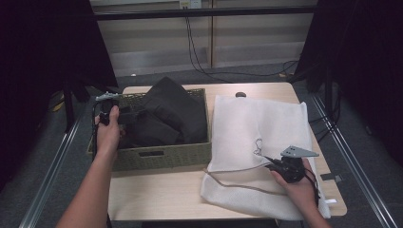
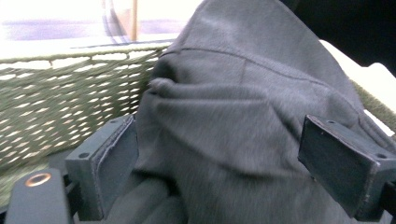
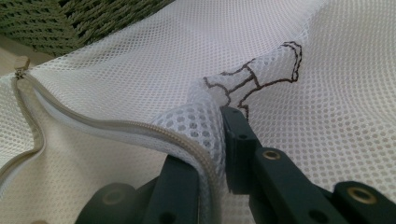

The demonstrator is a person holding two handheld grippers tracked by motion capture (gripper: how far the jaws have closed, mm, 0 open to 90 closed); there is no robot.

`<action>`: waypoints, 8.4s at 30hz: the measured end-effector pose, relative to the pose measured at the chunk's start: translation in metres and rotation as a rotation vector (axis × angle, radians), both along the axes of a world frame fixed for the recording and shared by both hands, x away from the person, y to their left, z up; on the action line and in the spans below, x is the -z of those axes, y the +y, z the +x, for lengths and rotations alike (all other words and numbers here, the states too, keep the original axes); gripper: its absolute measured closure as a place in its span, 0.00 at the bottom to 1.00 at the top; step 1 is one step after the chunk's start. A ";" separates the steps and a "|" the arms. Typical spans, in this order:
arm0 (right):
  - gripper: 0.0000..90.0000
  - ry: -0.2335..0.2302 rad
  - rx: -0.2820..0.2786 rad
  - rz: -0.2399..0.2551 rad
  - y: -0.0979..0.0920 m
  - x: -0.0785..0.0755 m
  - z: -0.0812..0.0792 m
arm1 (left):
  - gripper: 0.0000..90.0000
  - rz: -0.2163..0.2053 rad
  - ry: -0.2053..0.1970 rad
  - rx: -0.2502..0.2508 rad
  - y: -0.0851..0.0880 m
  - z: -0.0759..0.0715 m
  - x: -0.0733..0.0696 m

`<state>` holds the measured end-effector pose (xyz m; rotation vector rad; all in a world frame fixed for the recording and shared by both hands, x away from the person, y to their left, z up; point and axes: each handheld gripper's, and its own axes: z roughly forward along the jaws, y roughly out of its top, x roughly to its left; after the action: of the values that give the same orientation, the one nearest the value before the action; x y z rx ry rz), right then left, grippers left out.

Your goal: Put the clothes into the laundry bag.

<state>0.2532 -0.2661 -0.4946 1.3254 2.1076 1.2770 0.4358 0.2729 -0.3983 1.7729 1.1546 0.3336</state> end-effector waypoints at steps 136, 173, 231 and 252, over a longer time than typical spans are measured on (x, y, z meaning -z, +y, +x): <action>0.99 -0.071 -0.009 0.053 0.011 -0.013 0.012 | 0.74 -0.193 -0.134 0.175 0.010 -0.092 -0.110; 0.98 -0.094 -0.023 0.034 0.020 -0.020 0.006 | 0.04 -0.160 -0.054 0.344 -0.004 -0.179 0.007; 0.70 -0.032 -0.012 -0.064 0.021 -0.011 0.027 | 0.09 -0.036 0.041 0.514 -0.110 -0.167 -0.006; 0.98 0.075 -0.104 0.028 0.035 -0.023 0.026 | 0.86 -0.182 -0.060 0.487 -0.082 -0.178 -0.036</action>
<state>0.2791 -0.2314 -0.4717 1.3095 2.2450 1.3215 0.2580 0.1906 -0.3618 1.7993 0.6556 -0.0104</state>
